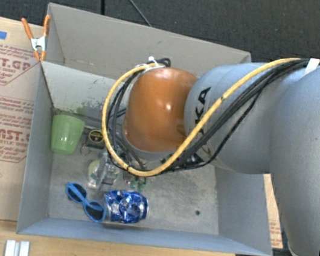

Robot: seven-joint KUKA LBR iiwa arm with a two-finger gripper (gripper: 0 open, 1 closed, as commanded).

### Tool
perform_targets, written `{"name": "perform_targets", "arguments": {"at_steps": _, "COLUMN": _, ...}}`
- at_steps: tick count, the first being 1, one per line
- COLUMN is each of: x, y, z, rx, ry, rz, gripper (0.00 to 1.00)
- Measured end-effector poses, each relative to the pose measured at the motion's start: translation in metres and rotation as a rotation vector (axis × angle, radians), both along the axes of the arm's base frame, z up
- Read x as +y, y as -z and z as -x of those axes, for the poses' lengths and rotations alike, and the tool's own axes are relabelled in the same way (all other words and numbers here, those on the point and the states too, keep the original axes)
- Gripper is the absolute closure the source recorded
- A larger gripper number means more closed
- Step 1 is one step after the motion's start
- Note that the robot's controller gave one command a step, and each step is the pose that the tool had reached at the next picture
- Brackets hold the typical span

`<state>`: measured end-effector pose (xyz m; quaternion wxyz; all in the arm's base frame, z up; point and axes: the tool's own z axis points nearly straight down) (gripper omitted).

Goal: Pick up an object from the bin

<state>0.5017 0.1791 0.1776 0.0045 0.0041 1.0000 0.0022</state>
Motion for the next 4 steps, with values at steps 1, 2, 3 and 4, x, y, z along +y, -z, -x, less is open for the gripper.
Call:
{"name": "perform_targets", "arguments": {"at_steps": 1, "x": 0.031, "y": -0.01, "z": -0.018, "rx": 0.003, "ry": -0.435, "rz": 0.004, "gripper": 1.0}}
{"name": "perform_targets", "arguments": {"at_steps": 2, "x": 0.03, "y": -0.01, "z": -0.017, "rx": 0.006, "ry": -0.433, "rz": 0.004, "gripper": 0.0}}
{"name": "perform_targets", "arguments": {"at_steps": 3, "x": 0.002, "y": 0.094, "z": 0.008, "rx": 0.016, "ry": -0.434, "rz": 0.006, "gripper": 0.0}}
{"name": "perform_targets", "arguments": {"at_steps": 4, "x": 0.028, "y": 0.106, "z": 0.015, "rx": -0.004, "ry": -0.251, "rz": 0.003, "gripper": 0.0}}
